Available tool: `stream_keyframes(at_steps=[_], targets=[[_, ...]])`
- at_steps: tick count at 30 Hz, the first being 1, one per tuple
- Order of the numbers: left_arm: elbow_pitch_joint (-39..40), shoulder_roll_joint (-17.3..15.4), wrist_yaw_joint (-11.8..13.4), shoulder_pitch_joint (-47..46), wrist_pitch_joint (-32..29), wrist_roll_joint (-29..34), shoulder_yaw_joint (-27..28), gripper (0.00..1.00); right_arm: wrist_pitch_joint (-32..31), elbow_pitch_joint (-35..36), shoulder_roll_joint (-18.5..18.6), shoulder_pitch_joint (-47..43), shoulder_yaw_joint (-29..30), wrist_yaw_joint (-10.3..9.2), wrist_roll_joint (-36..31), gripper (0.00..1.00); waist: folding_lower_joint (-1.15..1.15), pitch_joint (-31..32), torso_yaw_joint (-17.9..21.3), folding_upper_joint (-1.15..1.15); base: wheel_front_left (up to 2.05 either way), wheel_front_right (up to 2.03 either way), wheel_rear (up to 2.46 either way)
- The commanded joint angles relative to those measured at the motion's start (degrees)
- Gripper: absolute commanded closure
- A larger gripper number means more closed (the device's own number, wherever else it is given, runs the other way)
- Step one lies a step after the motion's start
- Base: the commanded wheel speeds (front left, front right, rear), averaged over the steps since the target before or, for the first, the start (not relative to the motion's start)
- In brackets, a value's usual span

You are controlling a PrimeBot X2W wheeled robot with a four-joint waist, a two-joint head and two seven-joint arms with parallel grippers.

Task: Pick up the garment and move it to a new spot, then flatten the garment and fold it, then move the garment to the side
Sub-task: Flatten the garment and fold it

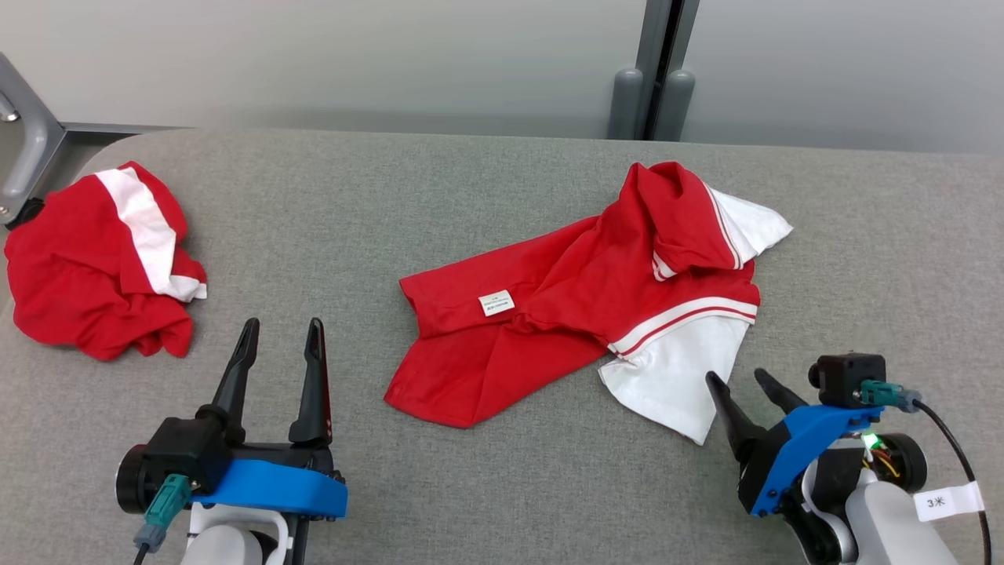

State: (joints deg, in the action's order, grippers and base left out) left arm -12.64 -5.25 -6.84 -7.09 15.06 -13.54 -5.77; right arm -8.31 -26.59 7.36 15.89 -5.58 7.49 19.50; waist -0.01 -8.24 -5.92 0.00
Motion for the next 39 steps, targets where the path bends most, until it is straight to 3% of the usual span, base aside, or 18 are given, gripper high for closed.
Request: stream_keyframes(at_steps=[1,6,11,12,14,19,24,37,38,39], targets=[[0.11,-0.16,0.25,-0.09,0.17,0.06,0.16,0.0,-0.78,0.78,-0.57,-0.87,0.91,0.01,-0.95,0.0,0.01,-0.18,-0.07,0.0,0.0,0.0,0.0],[-0.12,0.09,0.08,-1.1,0.17,0.03,-0.49,0.0,-6.32,2.99,-3.64,-2.37,3.82,0.02,-6.56,0.0,0.01,-0.92,-0.61,0.0,0.0,0.0,0.0],[-0.23,0.0,-0.09,-1.6,0.17,-0.09,-0.71,0.0,-9.51,2.66,-4.43,-0.74,5.02,0.02,-10.13,0.0,0.01,-1.69,-0.95,0.0,0.0,0.0,0.0],[-0.28,0.01,-0.11,-1.64,0.17,-0.11,-0.74,0.0,-9.67,2.44,-4.49,-0.4,4.64,0.02,-9.81,0.29,0.01,-1.81,-1.01,0.0,0.0,0.0,0.0],[-0.35,0.0,-0.14,-1.55,0.17,-0.16,-0.67,0.0,-9.39,2.22,-4.51,0.2,2.99,0.02,-8.57,1.0,0.01,-2.03,-0.97,0.0,0.0,0.0,0.0],[-0.29,-0.34,-0.02,-1.38,0.17,-0.4,0.18,0.0,-8.96,2.17,-4.34,0.84,0.82,0.02,-4.4,1.0,0.01,-2.18,0.46,0.0,0.0,0.0,0.0],[-0.29,-0.35,0.15,-1.09,0.17,-0.52,0.51,0.0,-8.15,3.53,-4.35,0.29,2.05,0.02,-4.38,1.0,0.01,-1.76,2.22,0.0,0.0,0.0,0.0],[-0.3,-0.74,0.15,0.28,0.17,-0.41,1.29,0.0,-9.48,16.33,-2.07,-9.91,18.85,0.02,-12.96,1.0,0.01,-0.36,4.44,0.0,0.0,0.0,0.0],[-0.32,-0.82,0.13,0.42,0.17,-0.4,1.39,0.0,-9.02,17.29,-2.32,-10.28,19.83,0.02,-12.65,0.95,0.01,-0.34,4.55,0.0,0.0,0.0,0.0],[-0.35,-0.91,0.11,0.63,0.17,-0.38,1.52,0.0,-9.19,17.75,-2.59,-10.98,20.15,0.01,-12.14,0.0,0.01,-0.28,4.7,0.0,0.0,0.0,0.0]])
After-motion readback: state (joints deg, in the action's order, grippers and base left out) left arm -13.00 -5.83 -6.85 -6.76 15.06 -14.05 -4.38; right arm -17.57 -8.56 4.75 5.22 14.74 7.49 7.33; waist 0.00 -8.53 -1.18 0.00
